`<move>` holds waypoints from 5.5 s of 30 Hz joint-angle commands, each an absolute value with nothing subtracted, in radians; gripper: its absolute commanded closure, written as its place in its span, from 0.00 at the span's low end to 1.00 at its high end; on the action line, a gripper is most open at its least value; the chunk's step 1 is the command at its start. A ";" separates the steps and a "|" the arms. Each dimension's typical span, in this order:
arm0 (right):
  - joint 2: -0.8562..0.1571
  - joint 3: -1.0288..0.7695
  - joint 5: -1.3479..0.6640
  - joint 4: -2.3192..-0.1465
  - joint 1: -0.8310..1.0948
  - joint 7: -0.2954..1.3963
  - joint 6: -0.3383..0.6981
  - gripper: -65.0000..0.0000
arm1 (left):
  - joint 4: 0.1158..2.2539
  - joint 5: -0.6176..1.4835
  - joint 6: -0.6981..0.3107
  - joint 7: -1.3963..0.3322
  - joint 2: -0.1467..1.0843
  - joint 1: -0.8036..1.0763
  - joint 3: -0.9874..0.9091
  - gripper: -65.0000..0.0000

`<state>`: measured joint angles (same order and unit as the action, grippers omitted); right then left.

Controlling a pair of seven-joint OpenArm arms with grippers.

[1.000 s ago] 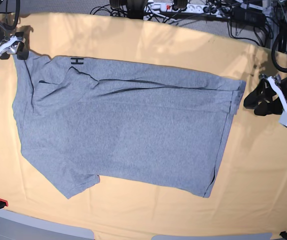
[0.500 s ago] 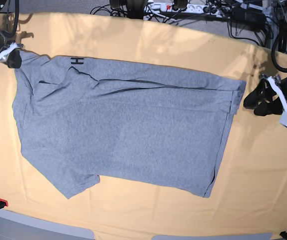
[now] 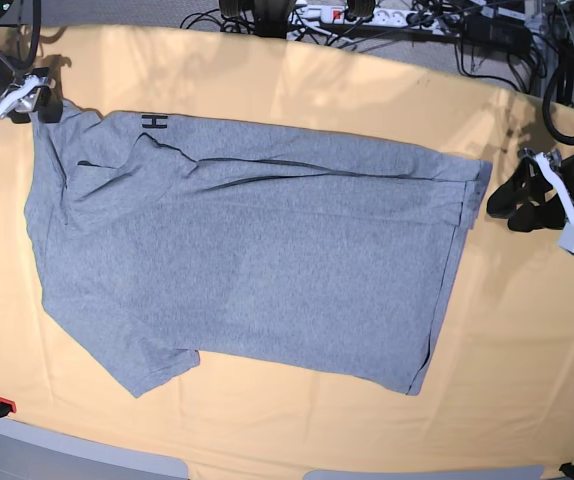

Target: Layout the t-shirt on the table in an organized manner, then fold the t-shirt properly

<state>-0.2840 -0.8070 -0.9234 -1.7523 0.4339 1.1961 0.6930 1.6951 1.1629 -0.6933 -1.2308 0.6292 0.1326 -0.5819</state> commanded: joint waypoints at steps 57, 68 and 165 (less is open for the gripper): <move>-0.396 -0.812 -0.894 -1.764 0.435 1.174 0.698 1.00 | 1.708 0.716 -0.447 -1.085 0.443 0.207 -0.595 0.51; -0.396 -0.812 -0.894 -1.764 0.435 1.171 0.698 1.00 | 1.708 0.805 -0.478 -1.130 0.444 0.216 -0.595 0.51; -0.468 -0.812 -1.018 -1.918 0.723 1.396 0.698 1.00 | 1.525 1.484 -0.698 -1.396 0.785 0.389 -0.596 1.00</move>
